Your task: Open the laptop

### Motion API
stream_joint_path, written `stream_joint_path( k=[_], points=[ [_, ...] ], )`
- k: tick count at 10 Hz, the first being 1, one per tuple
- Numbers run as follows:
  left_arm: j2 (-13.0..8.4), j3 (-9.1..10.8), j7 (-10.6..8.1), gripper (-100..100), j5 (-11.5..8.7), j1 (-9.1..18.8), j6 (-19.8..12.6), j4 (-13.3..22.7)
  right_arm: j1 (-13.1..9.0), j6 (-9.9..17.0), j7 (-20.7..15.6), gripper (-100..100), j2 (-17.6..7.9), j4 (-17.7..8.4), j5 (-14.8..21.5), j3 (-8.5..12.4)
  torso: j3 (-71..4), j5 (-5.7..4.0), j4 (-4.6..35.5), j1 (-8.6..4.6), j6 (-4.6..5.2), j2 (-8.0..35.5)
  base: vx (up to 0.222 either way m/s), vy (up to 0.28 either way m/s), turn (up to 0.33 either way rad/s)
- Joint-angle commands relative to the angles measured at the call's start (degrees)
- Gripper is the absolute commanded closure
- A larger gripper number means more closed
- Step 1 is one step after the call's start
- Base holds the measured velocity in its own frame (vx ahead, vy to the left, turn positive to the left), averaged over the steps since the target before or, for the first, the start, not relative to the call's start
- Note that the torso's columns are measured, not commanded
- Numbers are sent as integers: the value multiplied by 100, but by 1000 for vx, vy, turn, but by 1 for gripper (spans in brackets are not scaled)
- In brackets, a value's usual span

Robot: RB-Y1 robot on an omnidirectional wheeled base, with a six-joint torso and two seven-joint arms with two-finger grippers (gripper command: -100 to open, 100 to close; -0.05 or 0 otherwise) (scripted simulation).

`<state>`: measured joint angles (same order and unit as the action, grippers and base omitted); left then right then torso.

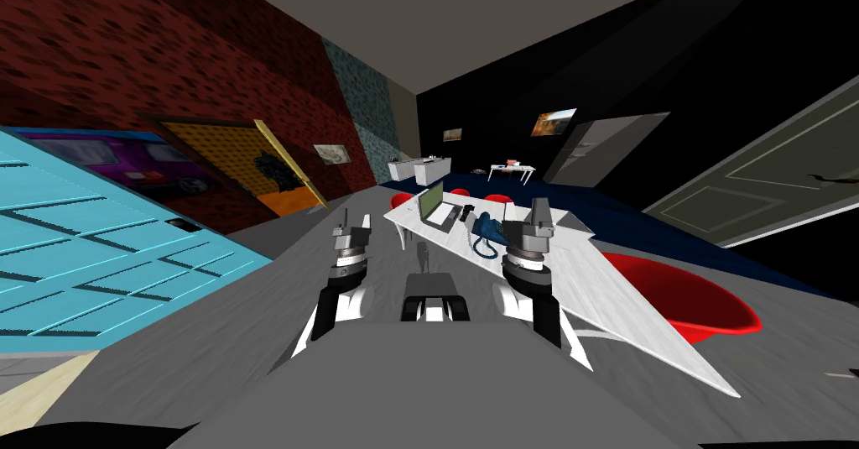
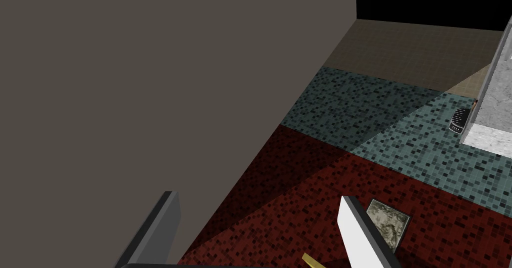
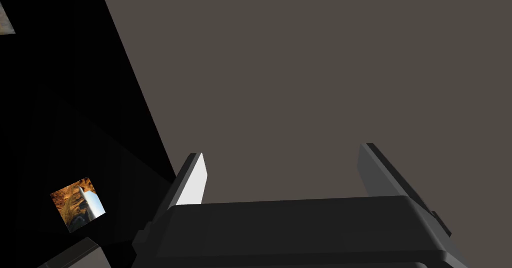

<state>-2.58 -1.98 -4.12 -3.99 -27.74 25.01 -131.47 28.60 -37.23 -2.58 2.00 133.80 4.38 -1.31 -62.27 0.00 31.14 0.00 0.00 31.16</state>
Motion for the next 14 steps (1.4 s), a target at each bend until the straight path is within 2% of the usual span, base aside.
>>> stream_joint_path(
  k=[1, 2, 4, 8, 14],
  points=[
    [0, 0, 0, 0, 0, 0, 0, 0, 0, 0, 0, 0, 0, 0, 0, 0, -846, 0, 423, 0, 0, 423, 0, 0, 0],
    [0, 0, 0, 0, 0, 0, 0, 0, 8, 33, -29, -100, -260, -24, 42, 28, -1692, 0, 846, 0, 0, 846, 20, 21, -11],
    [1, -1, 0, 0, 0, -1, -1, 3, 26, 108, -98, -100, -596, -76, 140, 92, -2205, 4, 1088, 14, 0, 1082, 50, 70, -19],
    [1, -1, 0, 0, 0, -2, 0, 2, 92, 363, -334, -100, -1192, -239, 477, 312, -2232, 0, 1113, 2, 0, 1109, 86, 120, -35],
    [2, -2, 0, 0, 0, -2, 0, 2, 255, 912, -863, -100, -1719, -536, 1231, 802, -2232, 2, 1113, 12, -1, 1108, 134, 193, -50]
  ],
)
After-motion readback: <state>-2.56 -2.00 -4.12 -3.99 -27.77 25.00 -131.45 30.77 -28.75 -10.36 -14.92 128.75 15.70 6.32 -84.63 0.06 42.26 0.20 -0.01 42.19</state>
